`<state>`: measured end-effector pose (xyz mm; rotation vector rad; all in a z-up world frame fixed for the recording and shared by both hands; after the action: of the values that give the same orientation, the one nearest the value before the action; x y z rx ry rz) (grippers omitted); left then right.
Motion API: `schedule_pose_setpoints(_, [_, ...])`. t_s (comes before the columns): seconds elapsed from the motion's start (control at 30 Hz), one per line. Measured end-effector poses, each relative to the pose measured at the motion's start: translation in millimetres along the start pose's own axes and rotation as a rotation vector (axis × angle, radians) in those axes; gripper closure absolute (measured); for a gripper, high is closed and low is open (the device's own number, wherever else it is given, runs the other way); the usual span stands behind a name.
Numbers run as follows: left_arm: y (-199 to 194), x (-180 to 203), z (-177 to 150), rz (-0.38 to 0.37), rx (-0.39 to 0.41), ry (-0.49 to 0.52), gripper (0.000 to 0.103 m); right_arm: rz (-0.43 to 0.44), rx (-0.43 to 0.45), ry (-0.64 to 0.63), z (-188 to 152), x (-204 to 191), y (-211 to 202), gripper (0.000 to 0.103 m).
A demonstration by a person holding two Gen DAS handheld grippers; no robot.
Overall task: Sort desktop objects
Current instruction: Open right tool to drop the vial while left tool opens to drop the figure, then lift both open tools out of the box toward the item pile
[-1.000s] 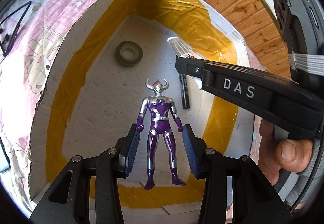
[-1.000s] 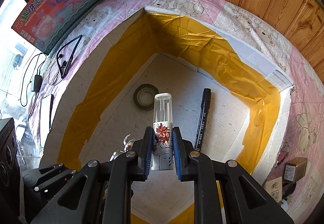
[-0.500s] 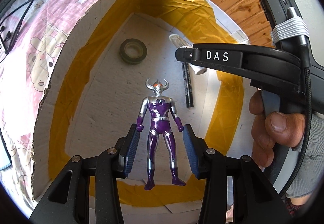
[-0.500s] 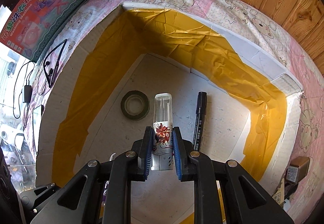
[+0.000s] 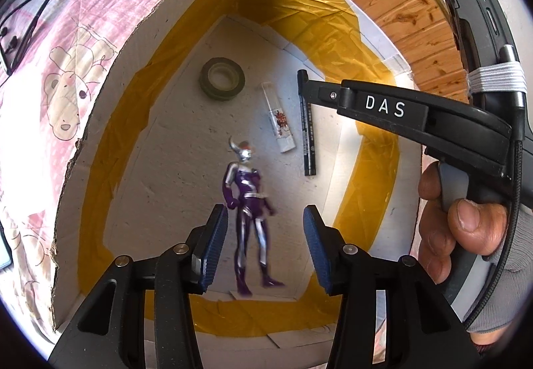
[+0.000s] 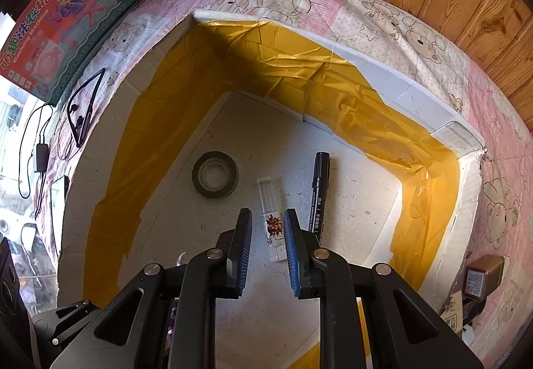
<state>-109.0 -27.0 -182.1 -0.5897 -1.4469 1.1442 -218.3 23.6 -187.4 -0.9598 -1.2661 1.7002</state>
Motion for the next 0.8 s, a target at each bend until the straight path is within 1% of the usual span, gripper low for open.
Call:
schedule_pose_setpoints(0.37, [-9.5, 4.2, 1.6, 0.012, 0.037, 0.027, 0.05, 0.015, -0.005, -0.047, -18.5, -4.6, -18.3, 0.081])
schedule_pose_setpoints(0.43, [-12.2, 6.4, 1.0, 0.023, 0.049, 0.04, 0.05, 0.018, -0.006, -0.057, -20.9, -3.8, -20.4, 0.078])
schedule_pose_setpoints(0.47, [-13.6, 7.8, 0.5, 0.028, 0.057, 0.049, 0.05, 0.02, -0.006, -0.063, -23.2, -4.1, -22.1, 0.075])
schedule_pose_setpoints(0.8, [-32.6, 22.7, 0.7, 0.129, 0.191, 0.162, 0.05, -0.029, 0.032, -0.129, -46.5, 2.1, -51.0, 0.074])
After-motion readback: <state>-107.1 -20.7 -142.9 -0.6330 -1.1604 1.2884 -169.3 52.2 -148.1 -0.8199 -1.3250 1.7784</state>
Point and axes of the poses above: each gripper's, at about its wrist camera, not at the fingertips, and y roughly the way its jaws point, x to its right, z to its top, the point moved 9 cm from there along y, roughly the way its jaws point, and after that the axes turned 1 degree about -x, right-handed, at the moved point
